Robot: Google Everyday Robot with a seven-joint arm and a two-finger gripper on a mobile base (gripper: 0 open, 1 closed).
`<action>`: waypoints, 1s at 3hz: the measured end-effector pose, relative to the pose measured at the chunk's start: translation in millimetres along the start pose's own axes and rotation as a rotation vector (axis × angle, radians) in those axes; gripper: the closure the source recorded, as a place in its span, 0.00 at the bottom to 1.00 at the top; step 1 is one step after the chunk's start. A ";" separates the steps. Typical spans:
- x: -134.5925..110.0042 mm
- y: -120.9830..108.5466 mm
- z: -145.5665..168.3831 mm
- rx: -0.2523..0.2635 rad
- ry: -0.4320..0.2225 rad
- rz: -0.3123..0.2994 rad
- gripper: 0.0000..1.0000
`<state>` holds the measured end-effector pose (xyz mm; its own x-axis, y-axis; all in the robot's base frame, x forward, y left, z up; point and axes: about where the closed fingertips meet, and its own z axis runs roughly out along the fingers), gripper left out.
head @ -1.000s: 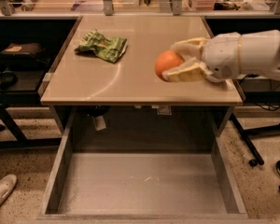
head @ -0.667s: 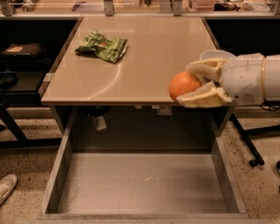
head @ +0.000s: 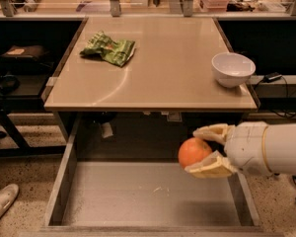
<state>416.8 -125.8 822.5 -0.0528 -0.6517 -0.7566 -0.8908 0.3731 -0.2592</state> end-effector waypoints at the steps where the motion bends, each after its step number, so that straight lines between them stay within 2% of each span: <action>1: 13.9 31.3 30.7 -0.034 0.036 0.023 1.00; 3: 20.7 41.9 47.6 -0.065 0.037 0.044 1.00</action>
Offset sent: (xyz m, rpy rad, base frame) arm -0.0127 0.0194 -0.0317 -0.0172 0.0434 0.0020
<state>399.9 -92.2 767.4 -0.1081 -0.6599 -0.7436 -0.9146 0.3592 -0.1858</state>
